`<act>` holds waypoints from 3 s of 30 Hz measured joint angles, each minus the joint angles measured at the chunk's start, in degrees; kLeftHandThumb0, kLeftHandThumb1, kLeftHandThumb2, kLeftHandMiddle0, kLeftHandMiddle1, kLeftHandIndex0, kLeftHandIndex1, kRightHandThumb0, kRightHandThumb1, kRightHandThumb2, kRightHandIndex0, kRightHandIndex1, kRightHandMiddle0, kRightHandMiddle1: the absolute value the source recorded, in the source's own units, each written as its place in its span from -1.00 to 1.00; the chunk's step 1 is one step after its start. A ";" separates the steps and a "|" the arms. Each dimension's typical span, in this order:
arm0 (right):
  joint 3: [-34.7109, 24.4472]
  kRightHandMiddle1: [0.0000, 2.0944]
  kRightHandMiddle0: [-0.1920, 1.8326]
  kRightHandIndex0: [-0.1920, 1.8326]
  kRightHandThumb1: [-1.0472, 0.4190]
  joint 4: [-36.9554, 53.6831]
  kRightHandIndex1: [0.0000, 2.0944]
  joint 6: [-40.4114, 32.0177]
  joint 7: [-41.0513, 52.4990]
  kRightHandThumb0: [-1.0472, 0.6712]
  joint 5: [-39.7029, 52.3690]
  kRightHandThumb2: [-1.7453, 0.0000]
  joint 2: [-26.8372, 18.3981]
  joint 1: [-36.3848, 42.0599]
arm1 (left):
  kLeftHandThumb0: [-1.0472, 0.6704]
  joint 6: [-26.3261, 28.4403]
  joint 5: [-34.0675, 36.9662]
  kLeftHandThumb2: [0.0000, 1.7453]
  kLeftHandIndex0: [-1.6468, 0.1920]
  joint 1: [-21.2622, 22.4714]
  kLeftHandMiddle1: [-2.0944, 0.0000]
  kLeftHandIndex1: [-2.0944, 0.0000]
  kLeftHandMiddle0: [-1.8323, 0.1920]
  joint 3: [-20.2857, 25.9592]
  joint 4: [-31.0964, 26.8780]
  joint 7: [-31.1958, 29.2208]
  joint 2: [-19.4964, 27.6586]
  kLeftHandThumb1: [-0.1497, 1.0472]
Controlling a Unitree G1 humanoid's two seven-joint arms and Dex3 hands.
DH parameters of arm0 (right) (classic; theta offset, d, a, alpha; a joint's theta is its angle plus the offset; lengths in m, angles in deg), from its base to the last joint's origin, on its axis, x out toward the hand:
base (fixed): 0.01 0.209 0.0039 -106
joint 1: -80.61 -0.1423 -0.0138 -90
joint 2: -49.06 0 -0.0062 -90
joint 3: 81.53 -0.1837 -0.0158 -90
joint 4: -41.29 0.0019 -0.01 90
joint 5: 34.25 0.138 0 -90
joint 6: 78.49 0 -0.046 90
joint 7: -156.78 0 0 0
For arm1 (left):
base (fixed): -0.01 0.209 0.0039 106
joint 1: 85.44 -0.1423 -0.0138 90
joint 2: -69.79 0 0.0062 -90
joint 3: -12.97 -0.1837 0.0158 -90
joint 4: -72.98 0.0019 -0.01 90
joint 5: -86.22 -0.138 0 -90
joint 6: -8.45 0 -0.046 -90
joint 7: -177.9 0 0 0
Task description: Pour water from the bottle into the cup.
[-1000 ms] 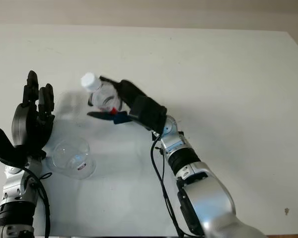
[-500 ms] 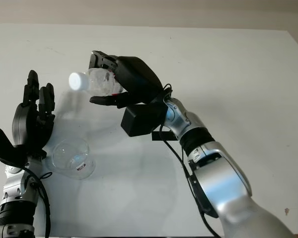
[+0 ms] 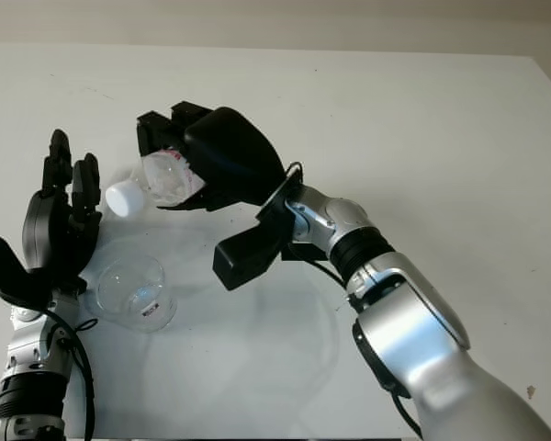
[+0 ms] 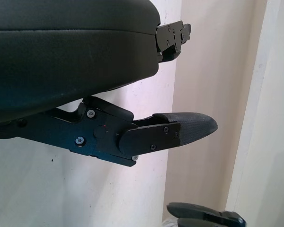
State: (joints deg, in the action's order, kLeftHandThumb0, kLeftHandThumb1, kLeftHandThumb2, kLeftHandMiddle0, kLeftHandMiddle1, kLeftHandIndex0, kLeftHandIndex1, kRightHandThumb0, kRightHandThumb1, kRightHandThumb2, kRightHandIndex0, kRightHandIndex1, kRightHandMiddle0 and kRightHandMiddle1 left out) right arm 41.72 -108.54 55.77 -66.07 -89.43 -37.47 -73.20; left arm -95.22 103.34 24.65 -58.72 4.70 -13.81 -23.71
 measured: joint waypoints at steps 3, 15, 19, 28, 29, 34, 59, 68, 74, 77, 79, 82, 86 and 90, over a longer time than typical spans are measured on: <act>2.26 1.00 0.06 0.38 -1.00 0.03 1.00 -0.75 -3.92 -0.38 -2.84 0.39 -0.56 -0.69 | -0.51 0.00 -0.03 -0.39 0.98 0.06 0.95 0.95 0.89 -0.08 0.02 0.29 -0.04 1.00; 9.34 1.00 0.06 0.40 -1.00 -0.35 1.00 -1.63 -18.81 -0.42 -10.98 0.45 -2.37 -5.59 | -0.50 -0.22 -0.32 -0.37 0.98 0.32 0.95 0.95 0.90 -0.24 0.20 0.69 -0.43 1.00; 11.73 1.00 0.07 0.42 -1.00 -0.54 1.00 -2.35 -22.39 -0.44 -13.02 0.47 -2.63 -6.43 | -0.51 -0.38 -0.55 -0.38 0.98 0.34 0.95 0.95 0.90 -0.36 0.22 0.80 -0.48 1.00; 17.03 1.00 0.01 0.44 -1.00 -0.92 1.00 -9.11 -29.94 -0.48 -19.19 0.50 -3.20 -8.85 | -0.50 -1.39 -0.60 -0.37 0.99 0.49 0.95 0.95 0.91 -0.67 0.82 0.74 -0.53 1.00; 17.51 1.00 0.02 0.45 -1.00 -0.85 1.00 -9.90 -30.14 -0.50 -19.73 0.60 -3.30 -8.86 | -0.50 -1.52 -0.59 -0.37 0.99 0.57 0.95 0.95 0.91 -0.67 0.95 0.71 -0.53 1.00; 18.99 1.00 0.01 0.46 -1.00 -0.56 1.00 -11.32 -31.37 -0.52 -20.95 0.75 -3.42 -8.88 | -0.51 -1.80 -0.57 -0.38 0.98 0.73 0.95 0.95 0.90 -0.67 1.34 0.62 -0.53 1.00; 9.16 1.00 0.04 0.40 -1.00 -1.15 1.00 5.38 -10.96 -0.31 2.64 0.44 -3.21 -7.26 | -0.51 -2.67 -0.57 -0.36 0.99 1.16 0.95 0.96 0.90 -0.69 1.95 0.84 -0.75 1.00; -10.21 1.00 -0.16 0.23 -1.00 5.48 1.00 -3.76 42.52 -0.25 43.96 0.38 -3.35 4.22 | -0.49 -2.55 -0.04 -0.36 0.99 0.98 0.95 0.96 0.91 -0.65 1.44 0.71 -0.87 1.00; -21.02 1.00 0.02 0.26 -1.00 21.68 1.00 -26.81 57.29 -0.23 55.47 0.36 -5.97 14.57 | -0.49 -1.84 0.15 -0.36 1.00 0.45 0.95 0.98 0.92 -0.66 0.64 0.54 -1.00 1.00; -25.36 1.00 0.05 0.32 -1.00 28.13 1.00 -36.19 60.97 -0.22 59.49 0.33 -6.69 18.36 | -0.49 -1.75 0.13 -0.34 1.00 0.22 0.95 0.98 0.92 -0.70 0.48 0.42 -1.06 1.00; -27.92 1.00 0.11 0.41 -1.00 31.68 1.00 -42.88 62.90 -0.23 62.50 0.33 -6.89 20.26 | -0.50 -1.75 -0.02 -0.34 1.00 0.17 0.95 0.98 0.92 -0.85 0.47 0.43 -1.11 1.00; -31.18 1.00 0.13 0.46 -1.00 37.86 1.00 -53.95 64.65 -0.24 66.83 0.31 -6.91 23.59 | -0.52 -1.68 0.00 -0.34 1.00 0.16 0.95 0.99 0.93 -0.98 0.47 0.37 -1.13 1.00; -34.49 1.00 0.15 0.50 -1.00 43.11 1.00 -66.24 66.92 -0.26 72.58 0.30 -6.78 26.35 | -0.51 -1.68 0.15 -0.33 1.00 0.16 0.95 1.00 0.94 -0.98 0.58 -0.24 -1.13 1.00; -37.34 1.00 0.16 0.53 -1.00 47.82 1.00 -75.61 66.39 -0.26 76.43 0.30 -6.47 28.05 | -0.51 -1.69 0.01 -0.30 1.00 0.13 0.95 1.00 0.95 -1.03 0.61 -0.45 -1.09 1.00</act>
State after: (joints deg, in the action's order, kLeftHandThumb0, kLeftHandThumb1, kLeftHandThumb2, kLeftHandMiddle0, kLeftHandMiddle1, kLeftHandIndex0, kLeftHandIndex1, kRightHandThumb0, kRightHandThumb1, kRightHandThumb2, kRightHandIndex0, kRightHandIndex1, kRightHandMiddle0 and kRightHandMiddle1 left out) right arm 4.38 -60.72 -19.84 0.31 -13.00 -43.94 -45.16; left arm -96.91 103.35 24.77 -59.75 5.31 -14.26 -24.80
